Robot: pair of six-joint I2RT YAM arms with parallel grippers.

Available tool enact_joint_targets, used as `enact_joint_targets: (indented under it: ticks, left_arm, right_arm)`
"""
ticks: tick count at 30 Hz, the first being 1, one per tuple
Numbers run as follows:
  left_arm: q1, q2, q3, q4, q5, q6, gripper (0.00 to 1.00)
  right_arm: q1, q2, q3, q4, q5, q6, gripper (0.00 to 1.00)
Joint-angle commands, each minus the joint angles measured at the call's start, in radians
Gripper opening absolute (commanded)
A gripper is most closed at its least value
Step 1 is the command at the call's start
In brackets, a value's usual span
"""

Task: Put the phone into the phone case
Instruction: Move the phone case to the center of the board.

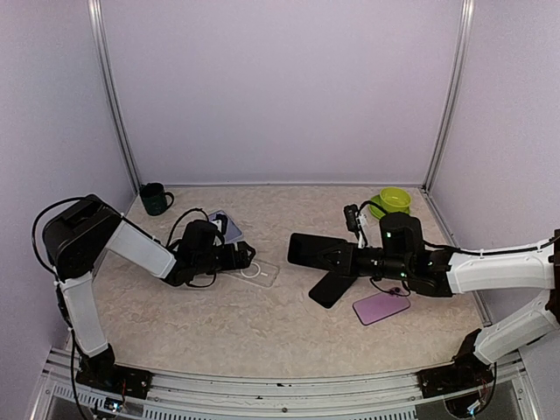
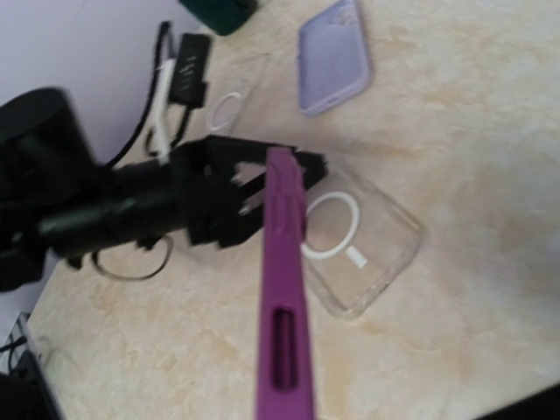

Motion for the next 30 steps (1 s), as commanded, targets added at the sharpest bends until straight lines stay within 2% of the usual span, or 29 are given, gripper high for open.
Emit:
enact_joint_targets:
  ticks: [1,7,13,18,23,26,30]
  left_arm:
    - [-0.048,0.011,-0.058,-0.036,0.067,-0.063,0.96]
    - [-0.096,-0.005,-0.100,-0.003,0.058,-0.126,0.96]
    - [-0.149,-0.038,-0.156,0.067,0.036,-0.218,0.96]
    - [-0.204,-0.059,-0.163,0.070,-0.030,-0.250,0.96]
    - [-0.229,-0.093,-0.169,0.062,-0.075,-0.254,0.96]
    - [-0.246,-0.141,-0.185,0.037,-0.153,-0.252,0.96]
    - [-0.302,-0.249,-0.207,-0.026,-0.337,-0.207,0.97]
  right_arm:
    - [-0.028,-0.013,0.018,0.005,0.041,0.050,0.00]
    - [-0.081,-0.023,0.004,-0.045,0.034,0.118,0.00]
    - [-0.118,0.041,0.032,-0.103,-0.045,0.173,0.00]
    - [-0.118,0.111,0.064,-0.079,-0.150,0.192,0.00]
    - [-0.118,0.135,0.075,-0.063,-0.177,0.197,0.00]
    - [-0.117,0.144,0.092,-0.084,-0.182,0.189,0.00]
    - [-0.119,0.133,0.091,-0.096,-0.164,0.173,0.00]
